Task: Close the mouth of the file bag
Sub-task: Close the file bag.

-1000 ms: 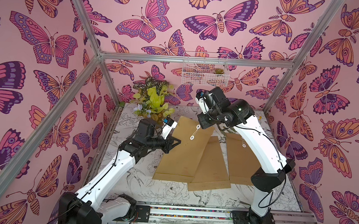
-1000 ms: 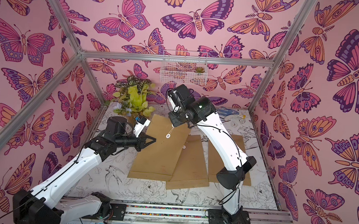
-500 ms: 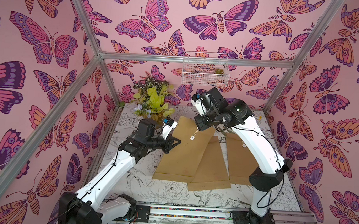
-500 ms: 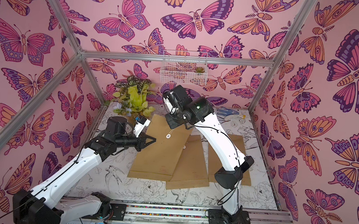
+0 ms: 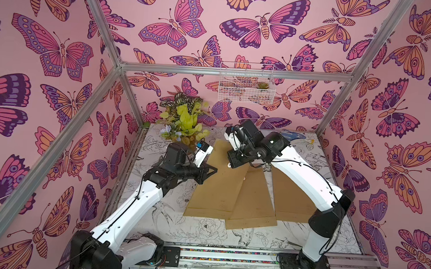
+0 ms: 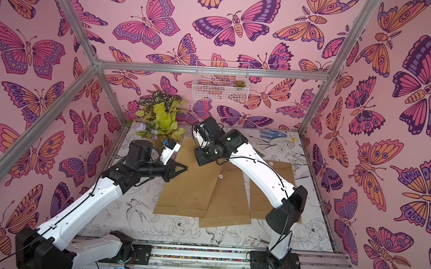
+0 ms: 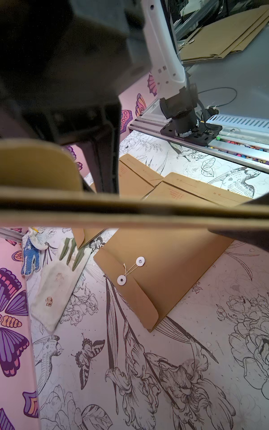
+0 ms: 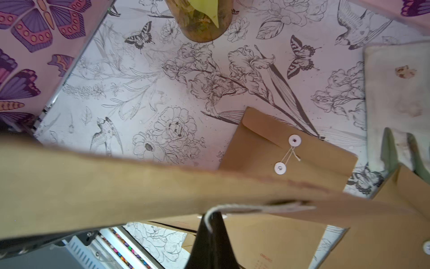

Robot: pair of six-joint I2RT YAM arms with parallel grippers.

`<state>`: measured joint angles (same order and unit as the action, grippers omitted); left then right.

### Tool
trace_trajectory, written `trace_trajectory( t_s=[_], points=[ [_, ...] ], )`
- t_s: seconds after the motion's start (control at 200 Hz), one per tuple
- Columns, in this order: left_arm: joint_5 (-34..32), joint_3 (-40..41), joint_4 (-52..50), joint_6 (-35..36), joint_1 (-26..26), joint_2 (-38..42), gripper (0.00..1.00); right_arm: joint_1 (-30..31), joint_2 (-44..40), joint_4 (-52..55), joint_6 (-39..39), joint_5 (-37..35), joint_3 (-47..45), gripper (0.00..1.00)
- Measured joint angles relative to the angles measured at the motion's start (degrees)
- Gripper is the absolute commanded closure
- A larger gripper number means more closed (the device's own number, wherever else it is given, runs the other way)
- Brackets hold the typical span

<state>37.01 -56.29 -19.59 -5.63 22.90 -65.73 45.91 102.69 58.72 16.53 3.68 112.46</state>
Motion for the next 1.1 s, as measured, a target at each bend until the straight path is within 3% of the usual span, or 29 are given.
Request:
trace_trajectory(
  t_s=[0.27,0.541,1.102],
  points=[
    [-0.55,0.00,0.09,-0.66,0.02,0.04,1.00,-1.36,-8.81,-15.43,7.41,10.08,-16.61,1.00],
    [-0.87,0.00,0.20,-1.99,0.02,0.48,1.00,-4.17,-16.09,-32.13,14.16,12.48,-34.47,1.00],
    [-1.05,0.00,0.24,-2.40,0.02,0.81,1.00,-6.84,-20.22,-47.32,20.63,14.43,-45.18,0.90]
  ],
)
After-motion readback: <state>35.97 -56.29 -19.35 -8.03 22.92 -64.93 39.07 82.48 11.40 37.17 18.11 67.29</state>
